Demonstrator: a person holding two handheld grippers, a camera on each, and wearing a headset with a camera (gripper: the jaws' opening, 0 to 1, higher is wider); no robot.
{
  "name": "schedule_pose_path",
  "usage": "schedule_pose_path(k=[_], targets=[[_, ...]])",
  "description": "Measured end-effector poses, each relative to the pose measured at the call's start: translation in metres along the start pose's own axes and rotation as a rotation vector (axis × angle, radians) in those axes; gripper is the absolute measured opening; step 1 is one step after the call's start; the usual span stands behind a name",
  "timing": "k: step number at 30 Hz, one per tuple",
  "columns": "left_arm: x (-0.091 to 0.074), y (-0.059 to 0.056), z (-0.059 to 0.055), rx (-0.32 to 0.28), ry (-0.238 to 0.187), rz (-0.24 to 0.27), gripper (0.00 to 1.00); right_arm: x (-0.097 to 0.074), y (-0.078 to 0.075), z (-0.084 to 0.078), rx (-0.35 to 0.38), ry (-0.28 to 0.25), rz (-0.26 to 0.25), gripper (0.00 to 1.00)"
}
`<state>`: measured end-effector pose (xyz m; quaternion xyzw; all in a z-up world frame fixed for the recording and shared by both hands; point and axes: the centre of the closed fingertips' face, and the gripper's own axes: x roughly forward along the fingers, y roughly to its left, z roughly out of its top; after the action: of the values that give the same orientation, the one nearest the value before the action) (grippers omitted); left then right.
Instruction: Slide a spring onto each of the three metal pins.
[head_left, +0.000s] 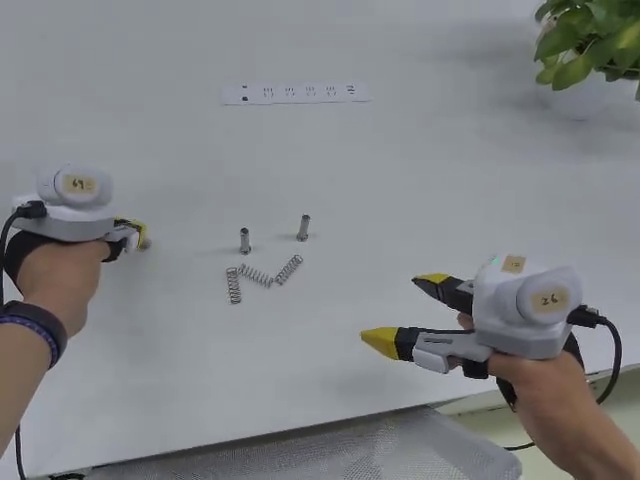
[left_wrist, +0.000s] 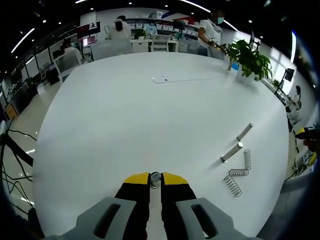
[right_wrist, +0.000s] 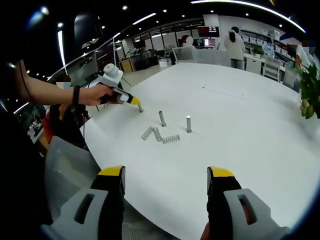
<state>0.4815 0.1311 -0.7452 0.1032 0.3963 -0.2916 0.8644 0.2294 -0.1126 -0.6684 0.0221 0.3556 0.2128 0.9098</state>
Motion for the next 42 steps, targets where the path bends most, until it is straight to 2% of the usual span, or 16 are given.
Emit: schedule_pose_path(k=[10, 20, 33, 42], targets=[[0.000, -0.004, 0.003, 0.024, -0.004, -0.001, 0.00, -0.003, -0.001, -0.004, 0.010, -0.005, -0.008, 0.65], [-0.003, -0.016, 0.005, 0.038, -0.009, -0.017, 0.00, -0.005, 0.000, -0.008, 0.018, -0.004, -0.010, 0.66], [-0.002, -0.022, -0.005, 0.081, 0.016, -0.022, 0.00, -0.006, 0.001, -0.009, 0.018, -0.006, -0.011, 0.65], [-0.004, -0.024, -0.005, 0.097, 0.011, -0.021, 0.00, -0.008, -0.003, -0.009, 0.023, -0.007, -0.017, 0.65]])
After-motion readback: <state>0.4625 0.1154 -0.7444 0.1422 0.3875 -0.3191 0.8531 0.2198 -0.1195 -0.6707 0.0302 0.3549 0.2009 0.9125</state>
